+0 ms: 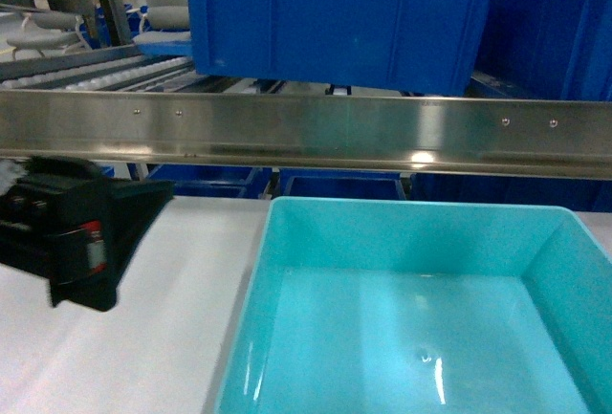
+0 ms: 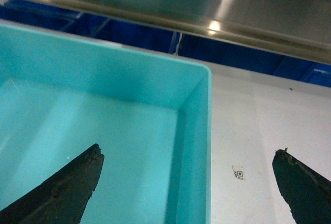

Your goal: Organize blue bins on left shelf correctly

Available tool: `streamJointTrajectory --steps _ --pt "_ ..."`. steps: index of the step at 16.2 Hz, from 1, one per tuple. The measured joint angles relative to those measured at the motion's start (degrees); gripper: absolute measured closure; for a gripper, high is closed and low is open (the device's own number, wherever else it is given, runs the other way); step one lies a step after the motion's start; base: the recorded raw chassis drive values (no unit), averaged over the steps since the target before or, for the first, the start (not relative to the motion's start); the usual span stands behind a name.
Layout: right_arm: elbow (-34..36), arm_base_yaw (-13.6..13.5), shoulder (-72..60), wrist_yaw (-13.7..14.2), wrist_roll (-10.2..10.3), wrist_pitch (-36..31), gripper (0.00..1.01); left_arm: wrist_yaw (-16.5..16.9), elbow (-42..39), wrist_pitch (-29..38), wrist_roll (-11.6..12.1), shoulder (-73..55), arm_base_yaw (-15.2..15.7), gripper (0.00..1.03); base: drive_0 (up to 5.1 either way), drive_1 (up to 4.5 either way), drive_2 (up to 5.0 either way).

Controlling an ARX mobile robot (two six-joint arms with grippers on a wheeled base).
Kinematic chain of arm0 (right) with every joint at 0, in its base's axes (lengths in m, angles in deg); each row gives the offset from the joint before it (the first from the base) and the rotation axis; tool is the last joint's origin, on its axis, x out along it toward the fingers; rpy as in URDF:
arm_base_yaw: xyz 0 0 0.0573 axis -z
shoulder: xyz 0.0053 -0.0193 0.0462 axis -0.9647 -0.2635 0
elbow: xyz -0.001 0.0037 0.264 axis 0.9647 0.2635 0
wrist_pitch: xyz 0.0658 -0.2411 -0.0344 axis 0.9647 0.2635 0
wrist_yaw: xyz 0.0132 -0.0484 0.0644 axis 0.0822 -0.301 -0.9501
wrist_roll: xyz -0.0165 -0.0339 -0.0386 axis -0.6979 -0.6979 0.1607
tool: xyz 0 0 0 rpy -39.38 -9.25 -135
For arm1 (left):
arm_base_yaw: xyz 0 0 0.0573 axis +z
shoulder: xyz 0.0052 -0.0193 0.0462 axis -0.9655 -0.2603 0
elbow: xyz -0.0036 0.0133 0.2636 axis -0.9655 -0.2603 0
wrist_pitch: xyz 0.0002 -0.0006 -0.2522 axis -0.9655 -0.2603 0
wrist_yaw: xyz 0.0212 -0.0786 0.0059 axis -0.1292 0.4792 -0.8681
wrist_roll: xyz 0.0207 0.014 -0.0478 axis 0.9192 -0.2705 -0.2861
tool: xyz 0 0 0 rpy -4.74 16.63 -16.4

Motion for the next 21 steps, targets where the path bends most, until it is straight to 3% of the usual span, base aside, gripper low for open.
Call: streamJointTrajectory --steps 4,5,7,9,13,16,21 --pt "-5.9 4.7 -9.5 -2.1 -1.6 3.7 0.03 -2.3 11.6 -10.7 -1.6 -11.3 -8.3 0.05 0.0 0.0 0.0" --pt "-7.3 6.4 -11.6 -3.7 -1.7 5.4 0.03 -3.2 13.1 -13.0 -2.7 -13.0 -9.2 0.05 0.0 0.0 0.0" --pt "-8.7 11.1 -19.0 -8.5 -3.2 7.6 0.03 -8.2 15.5 -19.1 -5.0 -18.4 -11.6 0.05 0.0 0.0 0.0" --pt "-8.8 11.5 -20.0 -8.7 -3.6 7.5 0.03 -8.7 15.9 -20.4 -6.3 -20.2 -12.2 0.05 0.0 0.0 0.0" --pt "-8.8 12.3 -22.7 -9.5 -4.1 6.0 0.03 -10.5 17.1 -25.6 -11.4 -23.7 -13.5 0.05 0.0 0.0 0.0" --pt "-8.9 12.3 -24.9 -9.9 -4.1 5.2 0.03 -11.7 17.5 -27.8 -13.5 -25.1 -14.0 0.05 0.0 0.0 0.0" --pt "-8.7 13.0 -26.2 -9.9 -4.3 3.9 0.39 -11.5 17.8 -28.9 -16.4 -25.8 -14.5 0.05 0.0 0.0 0.0"
